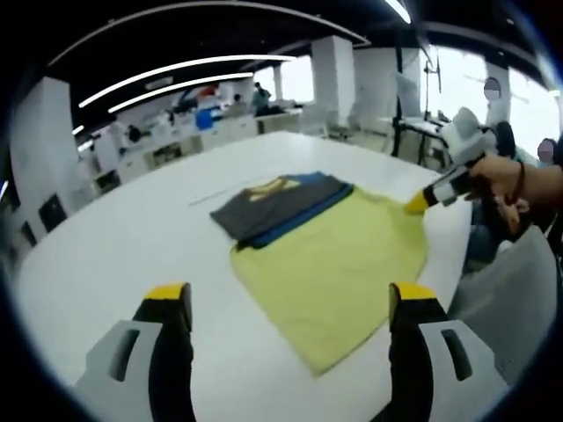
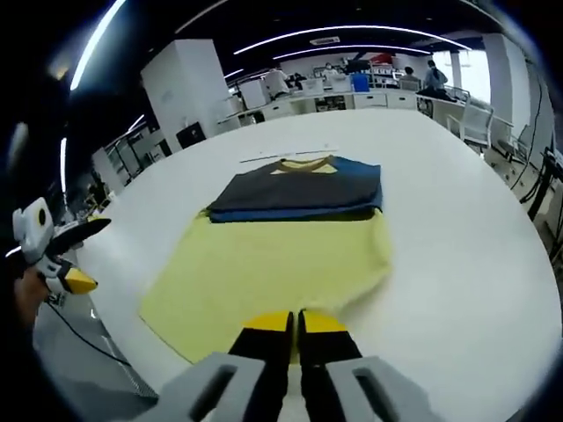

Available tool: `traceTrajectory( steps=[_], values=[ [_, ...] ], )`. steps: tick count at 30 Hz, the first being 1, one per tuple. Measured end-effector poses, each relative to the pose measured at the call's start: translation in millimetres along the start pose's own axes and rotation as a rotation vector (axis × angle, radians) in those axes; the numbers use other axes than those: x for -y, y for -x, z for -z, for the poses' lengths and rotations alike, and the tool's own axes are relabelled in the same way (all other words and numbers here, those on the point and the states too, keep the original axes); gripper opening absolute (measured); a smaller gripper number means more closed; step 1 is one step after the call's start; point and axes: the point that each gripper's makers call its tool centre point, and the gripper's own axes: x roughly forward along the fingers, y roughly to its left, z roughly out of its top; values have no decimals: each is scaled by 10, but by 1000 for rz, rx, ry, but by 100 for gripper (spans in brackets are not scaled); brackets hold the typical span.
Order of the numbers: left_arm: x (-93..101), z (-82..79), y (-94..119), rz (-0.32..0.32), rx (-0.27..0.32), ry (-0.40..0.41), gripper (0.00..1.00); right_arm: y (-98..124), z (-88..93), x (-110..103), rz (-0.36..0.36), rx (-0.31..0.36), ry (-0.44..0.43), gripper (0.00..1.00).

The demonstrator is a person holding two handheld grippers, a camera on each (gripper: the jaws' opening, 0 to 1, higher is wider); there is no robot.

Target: Fold the garment on the visible template until the final outline fits inside the template.

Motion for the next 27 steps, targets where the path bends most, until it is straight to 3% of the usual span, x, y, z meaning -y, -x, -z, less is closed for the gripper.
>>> traceTrajectory(
  steps=[13, 27],
  values=[
    [-20, 53, 47, -8, -13, 8, 87, -315, -163, -341, -49, -13, 99, 0],
    [-31, 69, 33, -15, -11, 22, 87, -660, -39, -481, -63, -85, 181, 0]
  ],
)
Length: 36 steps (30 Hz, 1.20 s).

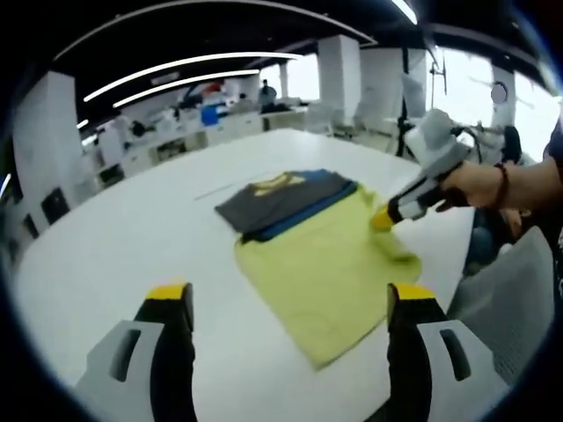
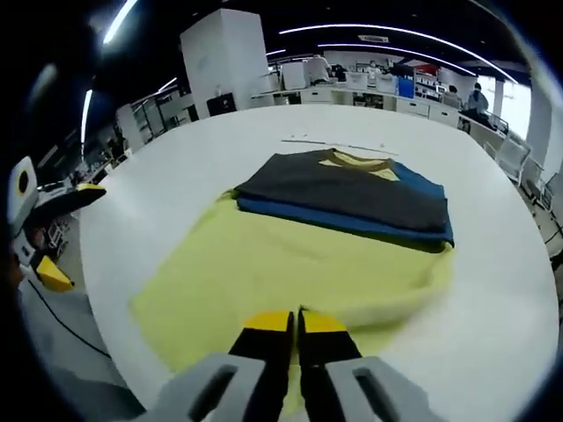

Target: Fold the garment on the visible template until the final outline fits inside the template.

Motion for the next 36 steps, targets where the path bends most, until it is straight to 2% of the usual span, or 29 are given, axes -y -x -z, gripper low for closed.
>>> traceTrajectory(
  steps=[13, 20, 31, 36],
  values=[
    [-2, -39, -5, 14, 11, -4, 88, -153, 70, -77, -11, -40, 11, 0],
    [-3, -31, -11, 11, 13, 15, 88, -212, 155, -108, -11, -77, 57, 0],
    [12, 16, 35, 6, 8, 29, 88, -232, 149, -94, -2, -69, 53, 0],
    [-11, 32, 45, -5, 5, 38, 91, -245, 141, -88, 2, -62, 11, 0]
  ],
)
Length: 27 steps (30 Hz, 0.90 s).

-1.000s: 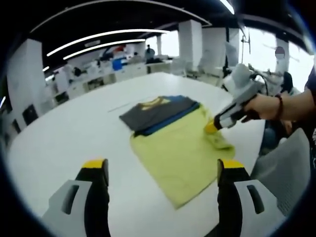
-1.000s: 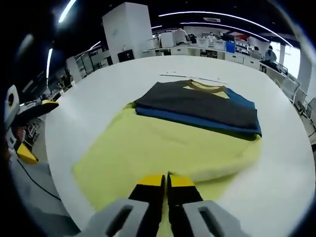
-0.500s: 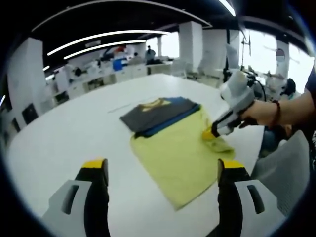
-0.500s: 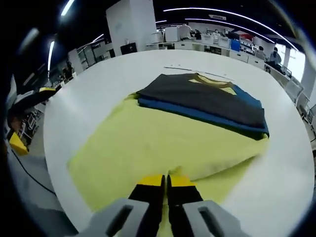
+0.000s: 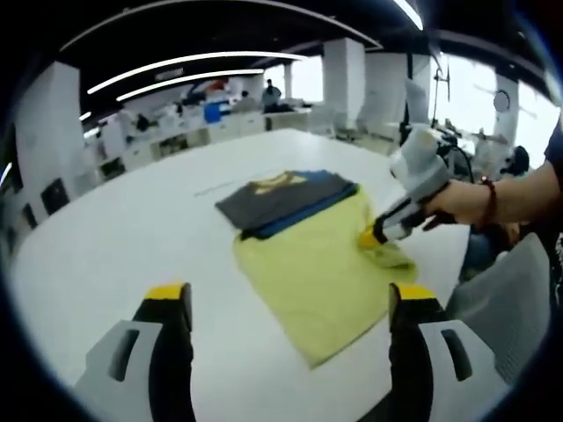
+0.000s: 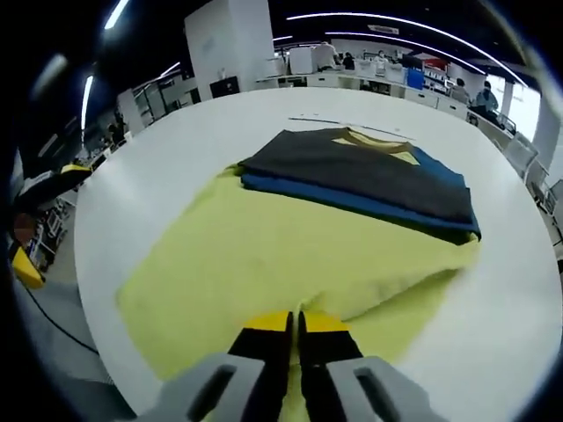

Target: Fold the garment on the visible template until the final outline fits inside the template.

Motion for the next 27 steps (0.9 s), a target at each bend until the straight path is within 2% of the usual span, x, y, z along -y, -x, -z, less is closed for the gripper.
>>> traceTrajectory(
  steps=[5, 8, 10, 13, 16, 19, 24, 27],
  values=[
    [-13, -9, -2, -3, -7, -14, 95, -8, -7, -13, 0, -1, 4, 0],
    [-12, -31, 1, -1, -1, -8, 95, -6, -14, -66, -33, -5, -2, 6],
    [-4, -37, -2, 3, 1, -7, 94, 10, -29, -126, -72, -4, -37, 14],
    [18, -46, 1, 11, -1, -15, 95, 54, -124, -156, -85, 53, -73, 30],
    [19, -54, 9, 12, 1, -17, 95, 131, -203, -186, -95, 91, -74, 41],
    [9, -66, 22, 8, 5, -16, 95, 221, -290, -203, -113, 129, -76, 51],
    [6, -66, 31, 3, 5, -9, 96, 368, -387, -172, -127, 178, -75, 60],
    [9, -62, 29, 1, 6, -3, 97, 442, -407, -150, -140, 189, -77, 70]
  ],
)
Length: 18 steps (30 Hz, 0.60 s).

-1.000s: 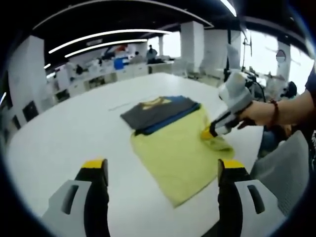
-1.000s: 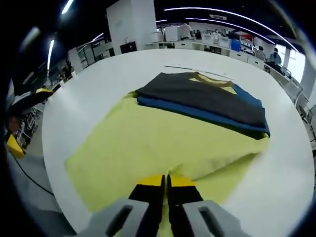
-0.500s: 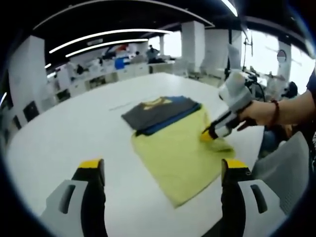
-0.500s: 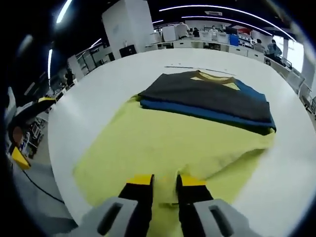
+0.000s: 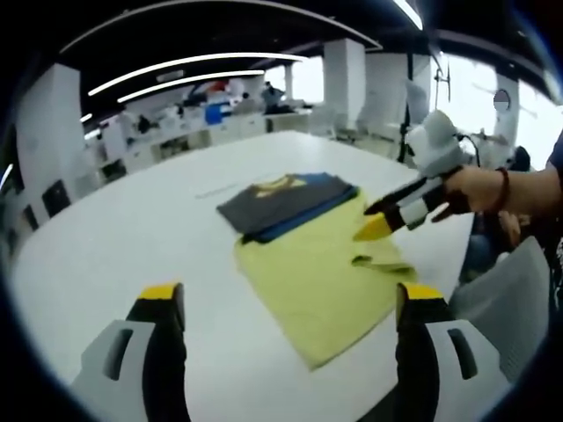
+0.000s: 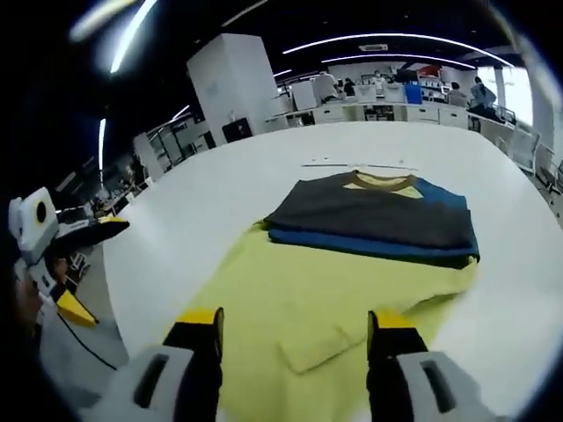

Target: Fold the garment on the visible template until the final outline fits inside the template.

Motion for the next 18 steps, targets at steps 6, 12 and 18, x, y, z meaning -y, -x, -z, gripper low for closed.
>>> traceTrajectory(
  steps=[6, 12, 18],
  values=[
    [3, -19, 0, -10, -2, 4, 99, 172, -2, 96, 2, 6, 36, 81],
    [8, -60, 6, -7, 5, 0, 99, 355, 25, 232, 11, 12, 52, 85],
    [35, -64, 2, 1, 4, -3, 99, 475, 80, 429, 51, 14, 42, 83]
  ],
)
